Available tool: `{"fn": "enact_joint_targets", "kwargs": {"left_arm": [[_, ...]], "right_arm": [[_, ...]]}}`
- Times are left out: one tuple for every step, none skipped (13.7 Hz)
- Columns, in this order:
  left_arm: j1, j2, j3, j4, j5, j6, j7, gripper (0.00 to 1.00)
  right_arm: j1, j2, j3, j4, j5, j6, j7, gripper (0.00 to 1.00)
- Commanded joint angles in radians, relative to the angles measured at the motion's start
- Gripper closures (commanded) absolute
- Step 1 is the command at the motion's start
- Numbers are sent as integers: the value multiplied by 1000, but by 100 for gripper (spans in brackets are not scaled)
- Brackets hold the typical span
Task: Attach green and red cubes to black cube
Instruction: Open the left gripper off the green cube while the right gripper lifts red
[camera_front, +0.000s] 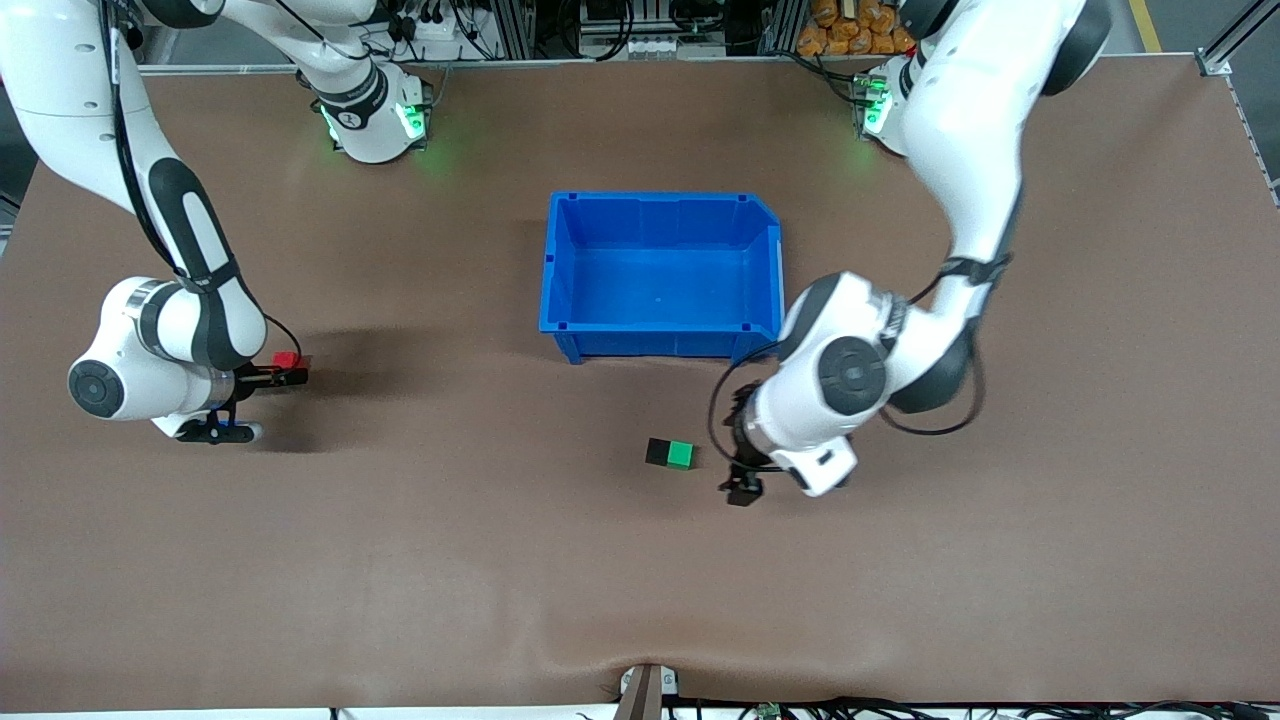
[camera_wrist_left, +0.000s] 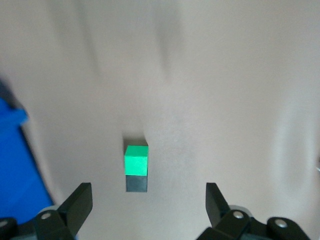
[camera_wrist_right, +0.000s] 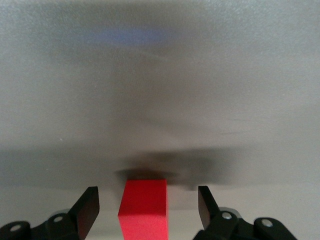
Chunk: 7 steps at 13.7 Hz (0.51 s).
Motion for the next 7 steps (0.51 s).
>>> {"fn": "enact_joint_targets", "kwargs": {"left_arm": [[52,-137,-1,-50,2,-116,190,0],[65,-174,-1,-49,4,-168,279,0],[77,-206,0,-50,4,-212,374,0],[97,-231,2,-50,4,-254,445,0],[117,-262,2,-50,4,-296,507,0],[147,-291,-1,-54,4,-343,550,0],[167,-320,-6,-60,4,-394,600,0]], "right_arm": [[-14,-6,7,-12,-5,10,-17,18],[-14,-6,7,-13,-5,10,-17,21],[-14,-6,7,-13,-5,8,-17,24],[-14,-6,7,-13,-5,5,-17,26],[-14,-6,7,-12,-5,2,-17,30],[-14,-6,7,-12,-5,2,-15,34],[-12,-6,9,-13,-5,2,-14,36]]}}
